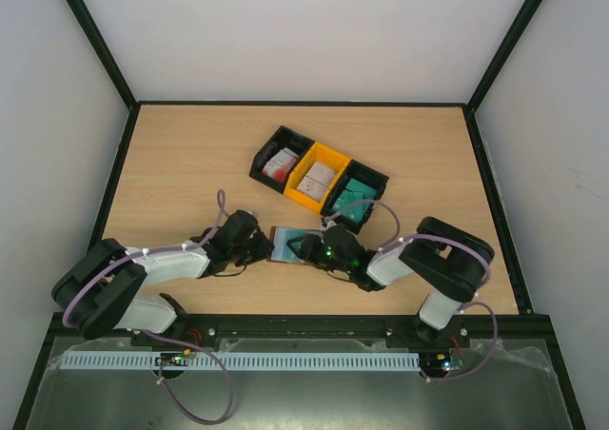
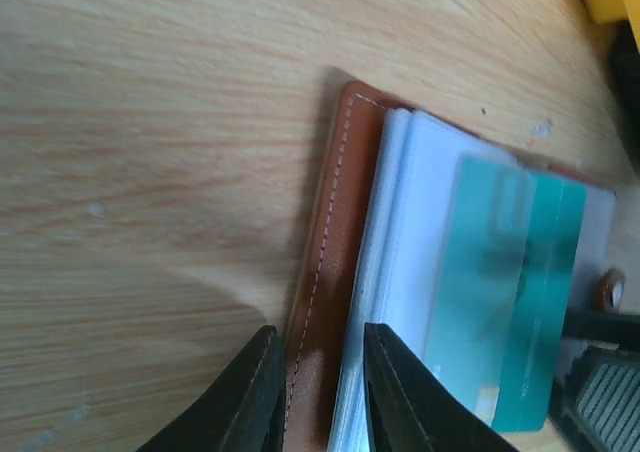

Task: Put the credit cards into the card holder
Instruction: Insert the credit card into the card holder.

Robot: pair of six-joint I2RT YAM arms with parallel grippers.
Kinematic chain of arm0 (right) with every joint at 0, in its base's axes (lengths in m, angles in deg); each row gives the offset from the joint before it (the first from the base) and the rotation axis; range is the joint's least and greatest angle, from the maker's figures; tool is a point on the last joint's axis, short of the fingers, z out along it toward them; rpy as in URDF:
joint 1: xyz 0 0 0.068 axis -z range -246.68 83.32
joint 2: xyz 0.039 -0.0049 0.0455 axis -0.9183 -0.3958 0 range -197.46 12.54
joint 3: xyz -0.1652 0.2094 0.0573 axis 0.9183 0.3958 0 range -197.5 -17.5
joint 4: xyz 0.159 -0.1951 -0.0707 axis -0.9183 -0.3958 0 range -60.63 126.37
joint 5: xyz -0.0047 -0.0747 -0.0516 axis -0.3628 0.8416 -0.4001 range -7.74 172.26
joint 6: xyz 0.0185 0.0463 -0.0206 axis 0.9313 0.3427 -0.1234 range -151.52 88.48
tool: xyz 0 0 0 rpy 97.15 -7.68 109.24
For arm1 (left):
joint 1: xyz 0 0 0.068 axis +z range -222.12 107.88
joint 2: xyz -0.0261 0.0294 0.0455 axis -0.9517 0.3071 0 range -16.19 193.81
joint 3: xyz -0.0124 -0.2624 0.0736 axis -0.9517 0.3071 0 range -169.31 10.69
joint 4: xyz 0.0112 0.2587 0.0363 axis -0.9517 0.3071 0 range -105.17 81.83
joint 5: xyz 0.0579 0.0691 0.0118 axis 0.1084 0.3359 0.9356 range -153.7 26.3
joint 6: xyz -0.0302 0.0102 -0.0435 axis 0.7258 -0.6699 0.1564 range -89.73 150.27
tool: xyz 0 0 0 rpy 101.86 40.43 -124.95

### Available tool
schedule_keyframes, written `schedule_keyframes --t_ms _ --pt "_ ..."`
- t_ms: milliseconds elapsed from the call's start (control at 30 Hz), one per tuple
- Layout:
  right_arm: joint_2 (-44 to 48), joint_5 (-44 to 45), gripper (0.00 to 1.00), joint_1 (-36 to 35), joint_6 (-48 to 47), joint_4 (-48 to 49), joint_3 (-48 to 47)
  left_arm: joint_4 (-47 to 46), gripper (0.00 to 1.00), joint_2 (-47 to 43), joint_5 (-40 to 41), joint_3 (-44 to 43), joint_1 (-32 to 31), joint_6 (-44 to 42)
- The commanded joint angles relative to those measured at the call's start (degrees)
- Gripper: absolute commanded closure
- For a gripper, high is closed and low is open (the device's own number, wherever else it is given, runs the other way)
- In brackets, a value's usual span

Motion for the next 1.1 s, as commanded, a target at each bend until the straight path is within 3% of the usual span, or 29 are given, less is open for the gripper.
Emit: schedule_keyframes --t_ms 0,333,667,867,1067 --pt "5.4 8.1 0.51 -0.6 -6.0 -20.9 -3.6 0.7 0.74 0.6 -6.4 1.4 -0.6 -1.1" --pt "3.2 18.5 0.42 -4.7 -9.9 -39.9 -13.0 -2.3 0.73 3.1 -9.1 1.1 -0.8 -2.9" --pt "1.4 24.1 0.29 -7.9 -13.6 -48.5 -19.5 -5.0 0.72 3.1 -8.1 3.3 -0.8 -2.9" --pt "1.7 32.0 0.26 -7.9 -14.9 -57.3 -24.1 -4.5 0.73 2.0 -6.5 4.0 -0.8 -2.8" --pt "0.2 33.4 0.24 -7.9 -15.6 -60.4 -26.1 -4.5 0.73 1.6 -6.4 4.0 -0.8 -2.5"
